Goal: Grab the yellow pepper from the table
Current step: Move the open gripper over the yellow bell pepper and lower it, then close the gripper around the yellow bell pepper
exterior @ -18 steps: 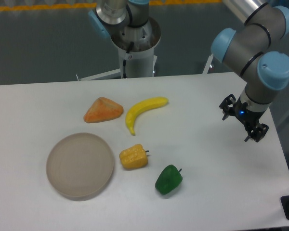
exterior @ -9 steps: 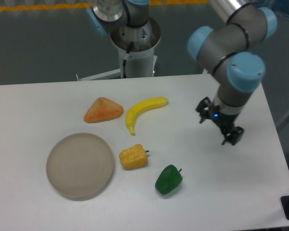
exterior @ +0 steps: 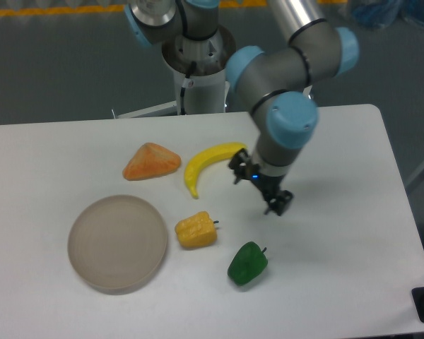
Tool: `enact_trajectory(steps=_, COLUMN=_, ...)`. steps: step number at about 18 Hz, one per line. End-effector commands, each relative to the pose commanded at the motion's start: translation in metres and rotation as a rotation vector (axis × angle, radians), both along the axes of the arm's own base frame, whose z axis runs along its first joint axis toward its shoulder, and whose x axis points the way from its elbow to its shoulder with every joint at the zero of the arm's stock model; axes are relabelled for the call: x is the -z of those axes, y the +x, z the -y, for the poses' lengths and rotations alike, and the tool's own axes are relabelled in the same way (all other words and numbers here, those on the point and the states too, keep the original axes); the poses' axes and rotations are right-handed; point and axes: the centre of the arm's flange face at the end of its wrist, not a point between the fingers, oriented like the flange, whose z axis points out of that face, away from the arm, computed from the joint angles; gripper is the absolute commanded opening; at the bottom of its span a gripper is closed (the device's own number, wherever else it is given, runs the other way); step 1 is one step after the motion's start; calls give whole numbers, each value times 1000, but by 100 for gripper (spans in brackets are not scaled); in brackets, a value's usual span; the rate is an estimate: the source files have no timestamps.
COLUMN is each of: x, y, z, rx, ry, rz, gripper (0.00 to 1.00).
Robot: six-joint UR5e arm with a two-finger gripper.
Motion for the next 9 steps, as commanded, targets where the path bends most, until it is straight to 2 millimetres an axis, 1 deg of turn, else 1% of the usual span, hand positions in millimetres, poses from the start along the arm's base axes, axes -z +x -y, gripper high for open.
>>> enact_trajectory(steps=1, x=4, y=6, z=-6, rx=9, ry=21, rz=-12, gripper=100)
enact_trajectory(steps=2, x=10, y=24, z=-13, rx=43, ry=42, rz=-25, gripper=100)
enact_trajectory(steps=3, x=15, y=35, z=-16, rx=58, ry=53, rz=-32, gripper=100)
enact_trajectory(steps=6, x=35, y=43, z=-29, rx=83, ry=64, rz=-39, gripper=100)
enact_trajectory(steps=7, x=38, y=42, z=-32, rx=83, ry=71, rz=-45, gripper=100)
enact_trajectory(steps=9, x=46, y=50, z=-37, rx=98, ry=68, rz=-47, gripper=100)
